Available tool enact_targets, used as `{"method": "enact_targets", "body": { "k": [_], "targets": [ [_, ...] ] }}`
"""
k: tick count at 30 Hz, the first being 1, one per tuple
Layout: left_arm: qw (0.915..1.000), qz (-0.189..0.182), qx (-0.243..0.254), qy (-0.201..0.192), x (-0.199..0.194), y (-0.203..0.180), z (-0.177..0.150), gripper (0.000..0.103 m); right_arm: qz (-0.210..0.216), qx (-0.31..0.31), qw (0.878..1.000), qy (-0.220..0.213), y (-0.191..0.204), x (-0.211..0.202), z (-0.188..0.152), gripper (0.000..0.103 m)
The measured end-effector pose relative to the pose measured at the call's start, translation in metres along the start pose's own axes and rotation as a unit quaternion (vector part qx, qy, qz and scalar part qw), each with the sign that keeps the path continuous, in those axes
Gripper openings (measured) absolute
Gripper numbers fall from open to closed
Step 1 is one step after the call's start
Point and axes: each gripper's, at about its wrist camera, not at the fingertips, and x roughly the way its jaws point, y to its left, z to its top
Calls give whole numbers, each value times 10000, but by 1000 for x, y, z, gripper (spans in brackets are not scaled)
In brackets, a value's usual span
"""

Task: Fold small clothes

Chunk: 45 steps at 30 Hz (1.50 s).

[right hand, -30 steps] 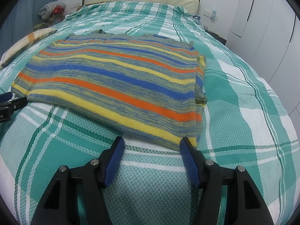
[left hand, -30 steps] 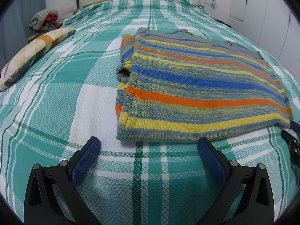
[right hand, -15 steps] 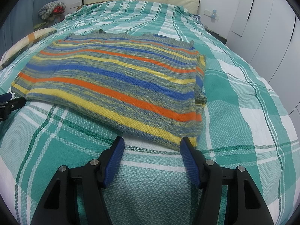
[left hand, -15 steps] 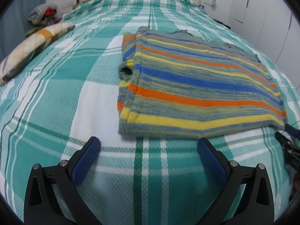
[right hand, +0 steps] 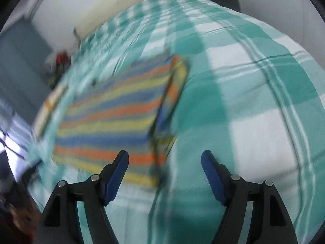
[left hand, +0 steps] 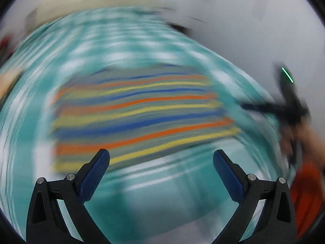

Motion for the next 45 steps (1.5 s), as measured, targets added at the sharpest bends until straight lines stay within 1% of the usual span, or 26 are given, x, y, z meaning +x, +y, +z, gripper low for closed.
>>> {"method": "enact_targets", "body": {
  "k": [2,3,5,7,8,9,10,11,12,13,14,15,17,18,21,23,26,29,32,35,37,38,39,40,42,45],
  "targets": [
    [9981,-218,569,129,28,-41,12,100,390,335,9986,81,-23,7,28,73],
    [9957,-263,853,230,50,-63,18,93,560,479,9972,161,-32,14,39,73],
    [9919,-219,1130,537,94,-93,27,89,915,715,9920,503,-47,39,68,72],
    [9873,-31,1299,915,139,-113,30,89,947,673,9911,643,-48,57,89,71],
    [9861,169,1376,918,152,-118,30,90,951,647,9910,683,-49,68,101,71],
    [9871,241,1401,733,159,-122,33,89,1009,674,9900,718,-50,75,109,71],
    [9888,191,1336,641,160,-122,37,84,1067,715,9888,756,-52,83,118,71],
    [9902,134,1250,607,161,-121,40,53,1100,741,9882,771,-52,92,125,71],
    [9918,121,1125,596,163,-118,45,12,1125,735,9878,786,-52,100,132,70],
    [9929,161,1010,604,164,-115,50,12,1138,707,9876,818,-50,108,137,69],
    [9945,42,852,604,163,-110,53,11,1135,668,9875,866,-46,117,142,59],
    [9959,-94,681,584,158,-102,56,10,1120,620,9876,911,-42,125,146,39],
    [9973,-208,539,454,142,-89,58,10,997,474,9887,1016,-30,135,151,10],
    [9983,-243,422,318,129,-78,60,9,840,383,9910,974,-22,134,154,10],
    [9983,-461,-341,-60,85,-33,64,9,1034,138,9925,642,12,111,162,10],
    [9942,-527,-899,-270,58,5,63,9,1295,-130,9902,508,49,95,168,10],
    [9839,-398,-1652,-548,20,66,52,9,1685,-451,9836,457,116,95,175,10],
    [9708,-113,-2303,-664,-4,120,30,9,1940,-784,9760,595,186,116,172,10],
    [9574,154,-2818,-615,-9,163,5,9,2024,-1028,9706,796,243,148,160,10],
    [9496,498,-3059,-463,-8,189,-18,10,1970,-1157,9677,1062,289,191,141,11],
    [9483,669,-3086,-335,-6,192,-32,14,2172,-1064,9625,1233,301,211,127,18],
    [9463,721,-3145,-184,-1,196,-38,22,2275,-969,9593,1363,308,224,117,29],
    [9432,782,-3228,-28,1,199,-45,35,2281,-922,9578,1485,311,232,111,49],
    [9407,769,-3305,15,-2,201,-52,40,2234,-891,9586,1526,312,235,107,55],
    [9375,848,-3371,-171,-19,203,-59,50,2261,-882,9608,1339,309,225,102,55],
    [9411,897,-3217,-535,-45,205,-49,51,2021,-1083,9709,694,285,180,109,55]
  ]
}}
